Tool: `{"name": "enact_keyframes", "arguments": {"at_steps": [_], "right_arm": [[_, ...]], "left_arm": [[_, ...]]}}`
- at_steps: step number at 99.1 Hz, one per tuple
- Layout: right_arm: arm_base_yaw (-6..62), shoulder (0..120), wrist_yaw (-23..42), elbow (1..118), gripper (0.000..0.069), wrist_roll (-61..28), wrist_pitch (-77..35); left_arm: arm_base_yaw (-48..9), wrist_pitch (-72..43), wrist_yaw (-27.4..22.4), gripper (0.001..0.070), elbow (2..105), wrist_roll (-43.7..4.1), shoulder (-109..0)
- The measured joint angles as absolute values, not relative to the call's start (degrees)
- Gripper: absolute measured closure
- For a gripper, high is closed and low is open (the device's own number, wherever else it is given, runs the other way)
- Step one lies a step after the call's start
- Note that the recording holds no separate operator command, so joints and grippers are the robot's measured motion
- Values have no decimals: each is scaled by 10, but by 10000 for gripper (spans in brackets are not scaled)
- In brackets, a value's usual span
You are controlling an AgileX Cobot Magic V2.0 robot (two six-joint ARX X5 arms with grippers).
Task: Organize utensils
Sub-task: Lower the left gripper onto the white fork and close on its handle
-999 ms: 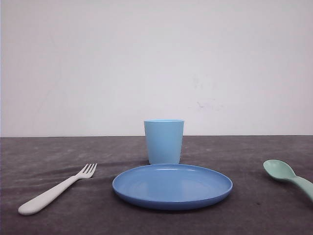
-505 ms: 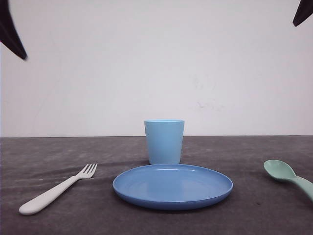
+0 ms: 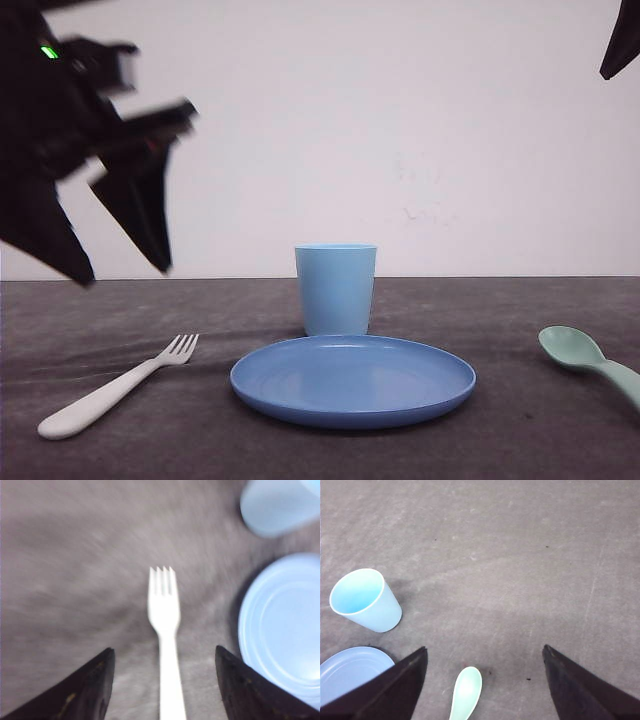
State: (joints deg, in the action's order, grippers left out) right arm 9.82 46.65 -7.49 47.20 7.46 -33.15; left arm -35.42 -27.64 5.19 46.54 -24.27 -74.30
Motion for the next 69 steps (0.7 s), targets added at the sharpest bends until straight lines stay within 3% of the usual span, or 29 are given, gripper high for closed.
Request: {"name": "enact_keyframes", "arguments": {"at_steps": [26,60,69], "right_arm": [[98,467,-75,472,234,75,-338],[98,467,-75,472,234,73,-343],[98,467,-75,472,234,73,-346]], "left_arm": [[-368,-260,60,360,465,-274,-834],[-383,-235,60,362,465,-288,-858],[-385,-234,60,399,465,-295,-859]]}}
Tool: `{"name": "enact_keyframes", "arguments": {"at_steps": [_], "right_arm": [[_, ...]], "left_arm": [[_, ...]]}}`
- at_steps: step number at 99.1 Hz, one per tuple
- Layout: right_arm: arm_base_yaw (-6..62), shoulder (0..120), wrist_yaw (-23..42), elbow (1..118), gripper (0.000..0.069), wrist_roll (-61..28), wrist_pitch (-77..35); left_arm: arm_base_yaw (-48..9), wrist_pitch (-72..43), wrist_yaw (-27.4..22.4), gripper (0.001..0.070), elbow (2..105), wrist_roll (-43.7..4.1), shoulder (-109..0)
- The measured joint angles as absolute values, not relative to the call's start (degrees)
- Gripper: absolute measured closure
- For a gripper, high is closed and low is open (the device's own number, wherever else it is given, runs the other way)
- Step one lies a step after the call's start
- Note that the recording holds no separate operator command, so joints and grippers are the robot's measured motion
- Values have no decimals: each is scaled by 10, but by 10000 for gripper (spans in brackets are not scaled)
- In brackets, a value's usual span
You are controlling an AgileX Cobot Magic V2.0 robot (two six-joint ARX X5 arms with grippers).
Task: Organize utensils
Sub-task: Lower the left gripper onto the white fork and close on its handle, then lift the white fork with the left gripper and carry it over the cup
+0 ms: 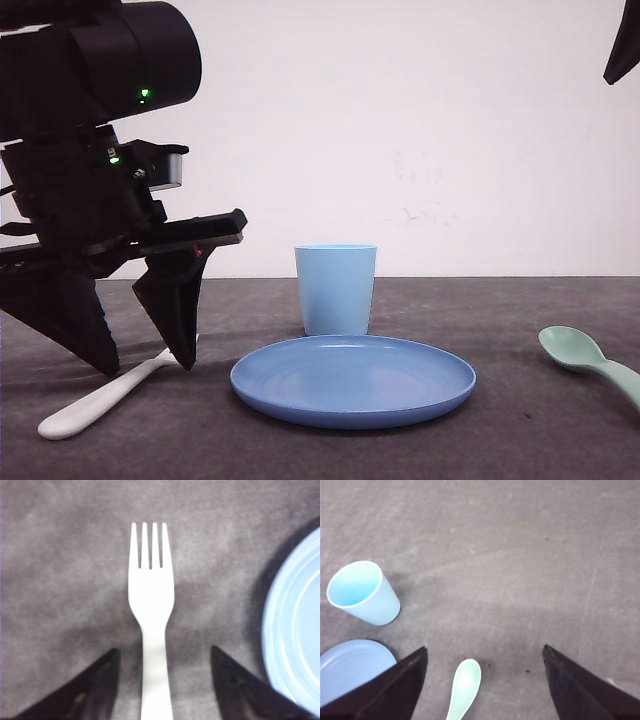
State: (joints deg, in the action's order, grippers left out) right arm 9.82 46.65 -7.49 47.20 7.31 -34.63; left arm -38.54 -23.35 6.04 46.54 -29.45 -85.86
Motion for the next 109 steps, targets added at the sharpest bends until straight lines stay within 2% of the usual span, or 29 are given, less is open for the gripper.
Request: {"name": "enact_keyframes", "arguments": {"at_steps": [10,31,51,70,86,109], "right_arm": [[98,467,-75,472,234,73,-350],[98,467,-75,472,234,73,-355],[98,467,-75,472,234,73,-368],[98,467,-75,472,234,73,-368],[98,467,-75,472,234,73,-368],[98,467,-74,472,234,73,-366]], "left_arm": [[-387,-233,61,469,465,-300,-862],[-391,-236,64,508,468,-303,-877],[-392,-233,78,660,470,-303,-879],[-393,-231,93,667,468,-301,-866],[-393,-197,116,667,467,-297,-803],[-397,-48,123,667,467,-251,-717]]}}
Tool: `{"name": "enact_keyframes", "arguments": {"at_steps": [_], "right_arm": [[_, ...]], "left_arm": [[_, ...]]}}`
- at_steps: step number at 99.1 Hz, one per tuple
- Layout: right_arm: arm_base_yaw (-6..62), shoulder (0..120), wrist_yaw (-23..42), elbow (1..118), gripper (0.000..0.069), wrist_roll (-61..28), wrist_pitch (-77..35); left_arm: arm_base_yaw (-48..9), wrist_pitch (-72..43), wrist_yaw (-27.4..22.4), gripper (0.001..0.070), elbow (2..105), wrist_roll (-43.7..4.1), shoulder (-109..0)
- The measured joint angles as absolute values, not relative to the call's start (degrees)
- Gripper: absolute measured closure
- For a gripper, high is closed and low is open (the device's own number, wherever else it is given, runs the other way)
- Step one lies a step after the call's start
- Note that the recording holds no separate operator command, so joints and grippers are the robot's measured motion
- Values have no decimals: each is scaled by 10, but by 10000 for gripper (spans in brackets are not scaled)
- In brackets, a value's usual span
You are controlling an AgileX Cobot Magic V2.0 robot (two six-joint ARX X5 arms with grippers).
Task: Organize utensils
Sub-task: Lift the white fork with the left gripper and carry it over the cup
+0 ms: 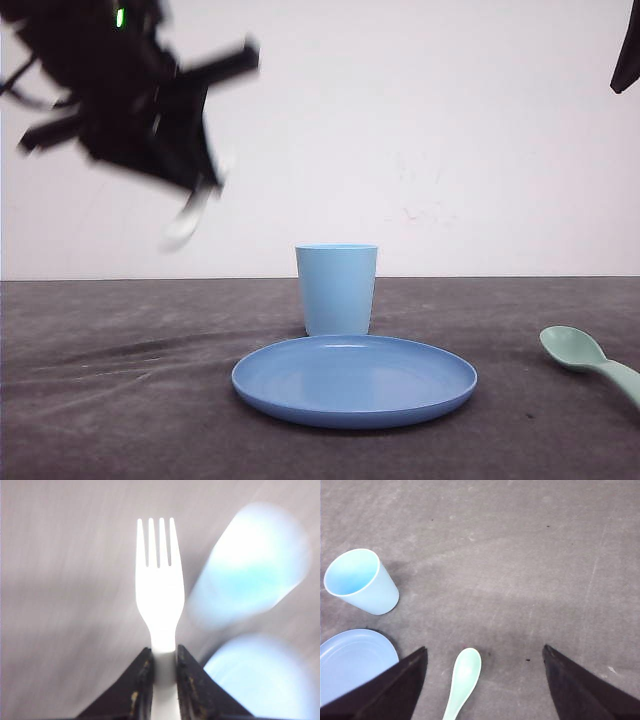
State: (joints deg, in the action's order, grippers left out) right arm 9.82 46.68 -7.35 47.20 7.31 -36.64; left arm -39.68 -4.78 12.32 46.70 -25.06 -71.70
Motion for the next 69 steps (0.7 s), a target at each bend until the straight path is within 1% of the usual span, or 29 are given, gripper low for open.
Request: {"name": "enact_keyframes", "arguments": {"at_steps": [9,18,38,54,69], "right_arm": [[98,467,-73,472,234,73,-365],[98,467,-73,472,234,73,-360],[98,467,-60,472,234,73,-349],[98,467,-60,472,234,73,-337],[98,467,-60,472,234,73,-333]], "left_arm": [[-404,39,136,667,467,-219,-708],[-404,114,139,667,467,-186,-715],[-404,262,142,667,467,-131,-785],[-404,371,142,667,467,-101,-856],[-404,439,142,667,467,-95,-907]]}}
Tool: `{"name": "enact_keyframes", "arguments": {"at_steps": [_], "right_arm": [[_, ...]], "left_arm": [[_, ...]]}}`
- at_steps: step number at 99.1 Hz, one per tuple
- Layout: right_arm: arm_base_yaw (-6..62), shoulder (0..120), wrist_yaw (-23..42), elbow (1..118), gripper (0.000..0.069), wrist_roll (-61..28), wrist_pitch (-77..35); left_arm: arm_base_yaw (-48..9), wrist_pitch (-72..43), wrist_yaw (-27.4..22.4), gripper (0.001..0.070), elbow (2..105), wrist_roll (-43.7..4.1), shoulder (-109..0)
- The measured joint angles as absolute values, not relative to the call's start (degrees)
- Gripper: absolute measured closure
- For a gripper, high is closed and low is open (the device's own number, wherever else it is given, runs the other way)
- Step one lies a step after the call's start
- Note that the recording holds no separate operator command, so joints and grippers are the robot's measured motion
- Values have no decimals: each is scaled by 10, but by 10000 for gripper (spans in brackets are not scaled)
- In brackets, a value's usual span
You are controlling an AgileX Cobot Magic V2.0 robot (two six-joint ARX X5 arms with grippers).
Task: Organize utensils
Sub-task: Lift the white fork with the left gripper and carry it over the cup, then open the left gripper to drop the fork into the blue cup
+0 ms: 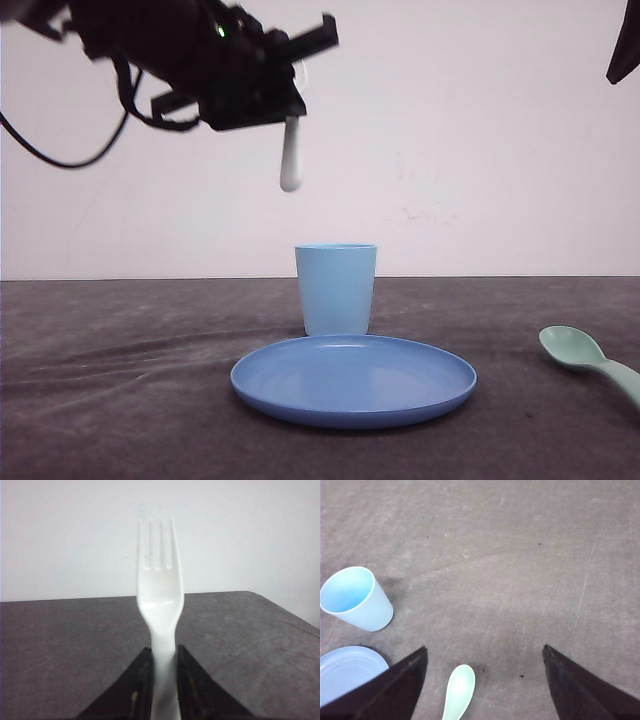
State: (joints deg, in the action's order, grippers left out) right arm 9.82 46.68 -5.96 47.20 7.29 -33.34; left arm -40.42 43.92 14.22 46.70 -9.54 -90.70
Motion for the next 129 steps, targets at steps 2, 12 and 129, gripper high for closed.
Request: {"name": "enact_keyframes", "arguments": {"at_steps": [2,12,129], "right_arm": [[98,467,-60,472,234,73,-333],[98,467,-56,472,234,73,-331],[99,467,-43,472,234,58,-332]], "left_arm": [[-404,446,142,667,467,-95,-913],[-404,456,140,667,471,-94,-940],[-420,441,132,466,504,-98,-1041]]}}
